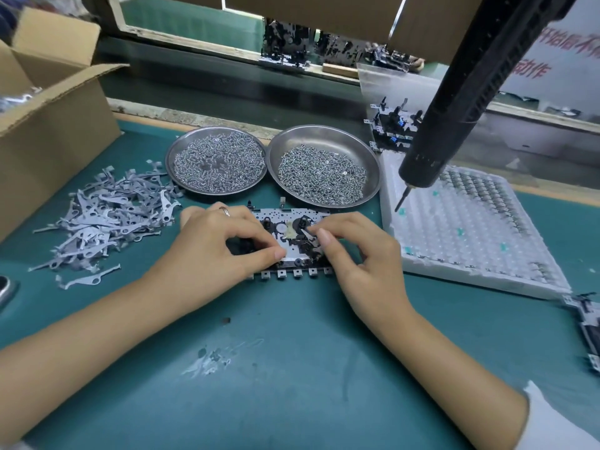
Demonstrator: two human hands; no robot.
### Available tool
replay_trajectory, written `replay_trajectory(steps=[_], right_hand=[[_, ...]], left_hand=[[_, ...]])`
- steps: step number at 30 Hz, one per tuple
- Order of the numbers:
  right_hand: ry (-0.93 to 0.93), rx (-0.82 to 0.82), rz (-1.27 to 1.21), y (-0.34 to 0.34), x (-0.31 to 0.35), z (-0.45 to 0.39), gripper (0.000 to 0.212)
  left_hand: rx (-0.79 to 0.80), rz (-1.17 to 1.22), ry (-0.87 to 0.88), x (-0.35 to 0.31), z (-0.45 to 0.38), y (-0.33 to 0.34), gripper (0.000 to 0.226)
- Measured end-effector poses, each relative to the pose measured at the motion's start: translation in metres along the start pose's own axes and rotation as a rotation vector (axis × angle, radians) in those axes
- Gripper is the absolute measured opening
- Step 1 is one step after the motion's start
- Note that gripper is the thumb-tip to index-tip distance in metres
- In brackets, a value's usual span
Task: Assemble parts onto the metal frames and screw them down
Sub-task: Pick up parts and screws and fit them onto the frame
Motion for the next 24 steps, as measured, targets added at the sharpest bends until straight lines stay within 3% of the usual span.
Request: replay_trajectory(steps=[8,11,13,15,17,19,24], right_hand=[[0.071,-0.03,-0.036,-0.001,-0.003,-0.001,0.012],[0.068,-0.046,-0.049,-0.001,-0.003,-0.003,0.013],[0.062,-0.056,-0.051,-0.002,-0.003,-0.003,0.014],[0.059,-0.055,-0.054,-0.002,-0.003,-0.003,0.012],[0.064,-0.05,-0.065,-0.002,-0.003,-0.003,0.012],[0.067,-0.048,-0.071,-0.002,-0.003,-0.003,0.012],[0.06,-0.047,-0.08,-0.002,-0.004,-0.003,0.012]], left_hand=[[0.034,-0.007,0.06,0.002,-0.002,-0.002,0.02],[-0.058,-0.058,0.12,0.006,-0.008,-0.012,0.024],[-0.162,-0.225,0.135,0.015,-0.017,-0.025,0.027],[-0.15,-0.494,0.06,0.033,-0.032,-0.036,0.026],[0.044,-0.7,-0.132,0.055,-0.046,-0.04,0.035],[0.194,-0.745,-0.266,0.068,-0.054,-0.038,0.035],[0.014,-0.707,-0.194,0.064,-0.06,-0.038,0.011]])
Point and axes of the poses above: each hand's wrist, its own z-axis away from the middle knuckle, its own y-axis out of the palm, x = y × z, the point moved 4 cm from there along -z, towards the middle knuckle, and after that the axes turned 15 degrees about y, right-handed, at the moved point
